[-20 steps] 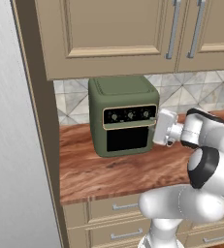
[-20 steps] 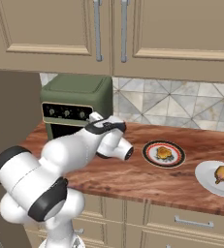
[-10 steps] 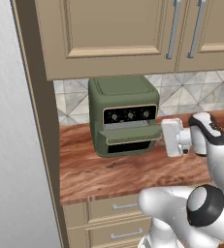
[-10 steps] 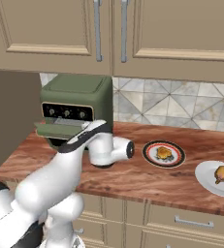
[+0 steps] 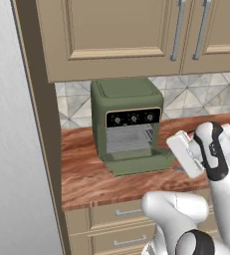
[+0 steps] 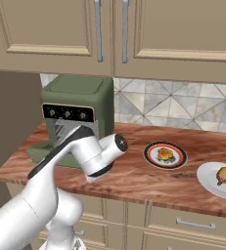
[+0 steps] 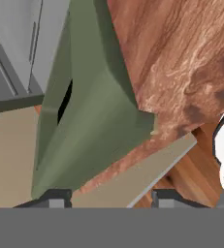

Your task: Open the toaster oven door. Place the bread on the bottom tray in the toaster oven and place the chicken drumstick on the top tray.

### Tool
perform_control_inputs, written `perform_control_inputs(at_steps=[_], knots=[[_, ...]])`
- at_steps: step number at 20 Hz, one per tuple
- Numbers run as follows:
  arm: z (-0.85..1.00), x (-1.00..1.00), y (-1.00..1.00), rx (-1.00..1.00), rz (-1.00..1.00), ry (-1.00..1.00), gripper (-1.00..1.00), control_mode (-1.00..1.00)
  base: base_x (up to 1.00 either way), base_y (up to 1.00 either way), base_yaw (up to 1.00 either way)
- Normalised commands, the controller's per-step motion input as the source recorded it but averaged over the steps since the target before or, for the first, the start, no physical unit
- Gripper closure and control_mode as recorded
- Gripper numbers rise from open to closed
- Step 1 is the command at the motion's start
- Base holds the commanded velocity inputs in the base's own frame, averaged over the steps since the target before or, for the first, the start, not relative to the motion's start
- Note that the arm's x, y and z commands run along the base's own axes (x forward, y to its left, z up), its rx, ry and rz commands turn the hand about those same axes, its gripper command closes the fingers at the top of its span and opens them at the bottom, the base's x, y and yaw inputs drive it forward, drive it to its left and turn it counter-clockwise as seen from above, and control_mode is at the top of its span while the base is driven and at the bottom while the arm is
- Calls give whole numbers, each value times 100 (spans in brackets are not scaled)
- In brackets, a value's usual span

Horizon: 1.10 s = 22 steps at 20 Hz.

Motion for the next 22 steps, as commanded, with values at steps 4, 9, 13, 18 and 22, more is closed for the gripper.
perform_control_inputs(at_steps=[4, 9, 13, 18, 22], knots=[[100, -21, -4, 0, 5, 8, -100, -100, 0, 0, 0], [10, 85, 46, -20, 17, 4, -100, -100, 0, 0, 0], [-14, 81, 17, -14, 6, -21, -100, -100, 0, 0, 0], [-40, 16, 2, 24, -17, -7, -100, -100, 0, 0, 0], [-8, 11, 61, 36, -46, -3, -100, -100, 0, 0, 0]])
